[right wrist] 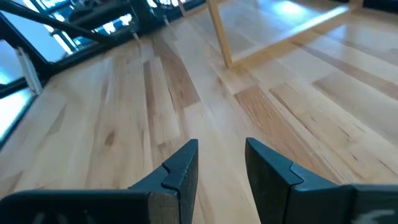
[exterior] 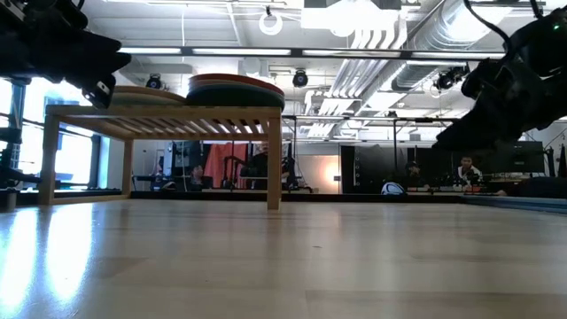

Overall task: Place and stack plates onto a shelf
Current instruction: Return to Home Position

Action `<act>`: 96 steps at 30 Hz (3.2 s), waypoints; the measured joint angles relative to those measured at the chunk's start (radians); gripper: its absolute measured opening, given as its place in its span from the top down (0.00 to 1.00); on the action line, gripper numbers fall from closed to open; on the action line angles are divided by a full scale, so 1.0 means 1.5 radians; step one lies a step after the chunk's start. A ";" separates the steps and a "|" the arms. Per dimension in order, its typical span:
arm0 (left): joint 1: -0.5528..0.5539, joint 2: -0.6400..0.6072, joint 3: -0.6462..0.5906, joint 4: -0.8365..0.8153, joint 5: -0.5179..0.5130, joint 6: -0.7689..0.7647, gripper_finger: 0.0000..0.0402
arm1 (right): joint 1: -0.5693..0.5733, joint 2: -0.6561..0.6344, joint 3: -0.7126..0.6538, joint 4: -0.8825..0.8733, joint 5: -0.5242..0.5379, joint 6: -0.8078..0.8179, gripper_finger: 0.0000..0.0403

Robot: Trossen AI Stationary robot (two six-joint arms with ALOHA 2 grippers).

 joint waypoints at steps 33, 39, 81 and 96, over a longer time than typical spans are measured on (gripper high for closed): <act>0.137 -0.063 -0.001 -0.018 0.000 0.000 0.79 | 0.022 -0.253 0.000 -0.008 -0.002 0.000 0.72; 0.151 -0.062 -0.001 -0.031 0.000 0.000 0.79 | 0.022 -0.253 -0.001 -0.008 -0.002 0.000 0.72; 0.151 -0.062 -0.001 -0.030 0.000 0.000 0.79 | 0.022 -0.253 -0.001 -0.008 -0.002 0.000 0.72; 0.151 -0.062 -0.001 -0.030 0.000 0.000 0.79 | 0.022 -0.253 -0.001 -0.008 -0.002 0.000 0.72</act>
